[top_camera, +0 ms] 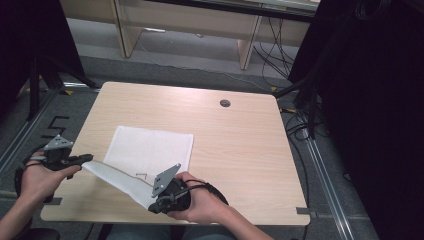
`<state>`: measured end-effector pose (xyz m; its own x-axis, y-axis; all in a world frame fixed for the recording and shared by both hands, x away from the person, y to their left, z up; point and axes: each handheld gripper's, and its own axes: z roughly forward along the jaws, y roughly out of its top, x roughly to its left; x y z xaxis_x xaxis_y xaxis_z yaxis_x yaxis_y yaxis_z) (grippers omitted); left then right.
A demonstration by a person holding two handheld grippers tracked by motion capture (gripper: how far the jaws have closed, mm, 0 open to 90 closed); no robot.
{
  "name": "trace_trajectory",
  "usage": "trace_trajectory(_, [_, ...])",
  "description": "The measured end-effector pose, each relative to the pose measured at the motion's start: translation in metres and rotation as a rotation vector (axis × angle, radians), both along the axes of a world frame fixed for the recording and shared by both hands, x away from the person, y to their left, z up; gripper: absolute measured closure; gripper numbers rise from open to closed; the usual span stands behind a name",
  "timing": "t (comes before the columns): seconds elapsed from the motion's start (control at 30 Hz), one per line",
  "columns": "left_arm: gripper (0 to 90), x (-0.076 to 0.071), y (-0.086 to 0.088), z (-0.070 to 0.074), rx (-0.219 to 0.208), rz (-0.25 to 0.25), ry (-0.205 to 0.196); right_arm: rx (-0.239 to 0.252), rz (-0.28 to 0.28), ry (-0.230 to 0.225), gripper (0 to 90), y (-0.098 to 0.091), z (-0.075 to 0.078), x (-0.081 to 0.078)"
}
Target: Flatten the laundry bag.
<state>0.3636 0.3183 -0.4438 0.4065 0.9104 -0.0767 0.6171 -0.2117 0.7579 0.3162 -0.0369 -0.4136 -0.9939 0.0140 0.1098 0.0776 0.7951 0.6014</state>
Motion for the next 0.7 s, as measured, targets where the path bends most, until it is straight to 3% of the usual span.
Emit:
trace_trajectory(0.07, [84.8,0.000,-0.003,0.003,-0.034,0.040,-0.038,-0.012,-0.005,0.026,90.0,-0.002,-0.001,-0.004])
trace_trajectory(0.1, [84.8,0.000,-0.001,0.005,-0.006,0.026,-0.036,-0.012,-0.005,0.026,90.0,-0.002,-0.001,-0.004])
trace_trajectory(0.13, [84.7,0.000,-0.004,0.005,-0.019,0.031,-0.048,-0.009,0.003,0.031,90.0,-0.003,-0.004,-0.003])
trace_trajectory(0.33, [82.9,0.001,-0.020,-0.003,0.030,-0.088,-0.014,-0.035,-0.026,0.055,90.0,-0.005,-0.013,-0.001])
trace_trajectory(0.4, [81.5,0.002,-0.028,-0.007,0.027,-0.121,-0.012,-0.035,-0.030,0.073,90.0,-0.005,-0.018,0.000])
trace_trajectory(0.47, [78.0,0.002,-0.036,-0.009,0.049,-0.184,0.008,-0.059,-0.055,0.077,90.0,-0.005,-0.024,0.002])
trace_trajectory(0.5, [78.0,0.003,-0.038,-0.010,0.064,-0.211,0.010,-0.059,-0.055,0.077,90.0,-0.005,-0.024,0.002])
trace_trajectory(0.57, [75.1,0.002,-0.050,-0.014,0.040,-0.241,0.020,-0.077,-0.068,0.057,90.0,-0.006,-0.028,0.005])
trace_trajectory(0.7, [68.7,0.002,-0.066,-0.021,0.077,-0.317,0.051,-0.116,-0.120,0.050,90.0,-0.008,-0.037,0.009])
